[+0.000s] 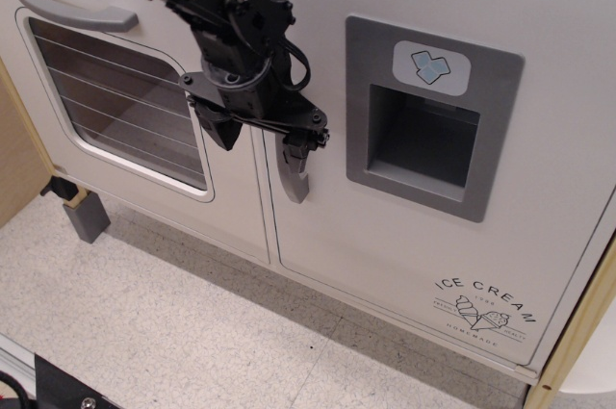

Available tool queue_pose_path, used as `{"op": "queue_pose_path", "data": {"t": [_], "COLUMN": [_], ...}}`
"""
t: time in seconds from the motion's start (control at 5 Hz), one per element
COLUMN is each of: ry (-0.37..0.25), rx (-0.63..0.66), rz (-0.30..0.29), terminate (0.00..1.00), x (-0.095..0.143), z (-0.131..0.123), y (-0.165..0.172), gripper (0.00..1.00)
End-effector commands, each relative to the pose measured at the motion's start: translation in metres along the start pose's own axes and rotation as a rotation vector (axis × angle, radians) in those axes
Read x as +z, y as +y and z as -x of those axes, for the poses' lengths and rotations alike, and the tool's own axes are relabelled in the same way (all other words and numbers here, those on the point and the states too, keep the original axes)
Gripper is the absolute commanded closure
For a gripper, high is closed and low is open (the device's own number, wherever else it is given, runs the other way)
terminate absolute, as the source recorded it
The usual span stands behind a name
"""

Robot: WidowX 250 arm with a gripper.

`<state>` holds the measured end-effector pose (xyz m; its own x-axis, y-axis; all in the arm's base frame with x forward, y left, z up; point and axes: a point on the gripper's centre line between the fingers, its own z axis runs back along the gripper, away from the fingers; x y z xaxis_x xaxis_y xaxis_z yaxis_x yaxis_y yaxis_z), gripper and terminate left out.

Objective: Open fridge

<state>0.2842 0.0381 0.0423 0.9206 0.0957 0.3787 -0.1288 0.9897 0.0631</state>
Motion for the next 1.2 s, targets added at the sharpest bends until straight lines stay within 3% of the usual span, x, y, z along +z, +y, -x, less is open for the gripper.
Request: {"op": "queue_pose_path", "data": {"t": [0.0,0.4,0.6,1.0], "ry": [-0.063,-0.086,-0.087,-0.081], "rx": [-0.017,-0.034,-0.042,-0.076], "rz": [-0.019,0.001,0.017,0.07], "terminate": [0.0,0.0,0.0,0.0], "x": [-0.005,-0.019,-0.02,0.001], "z": [-0.026,-0.04,-0.043,-0.024], "y": [-0.002,-0.005,-0.004,0.003], "gripper": [0.0,0.0,1.0,1.0]}}
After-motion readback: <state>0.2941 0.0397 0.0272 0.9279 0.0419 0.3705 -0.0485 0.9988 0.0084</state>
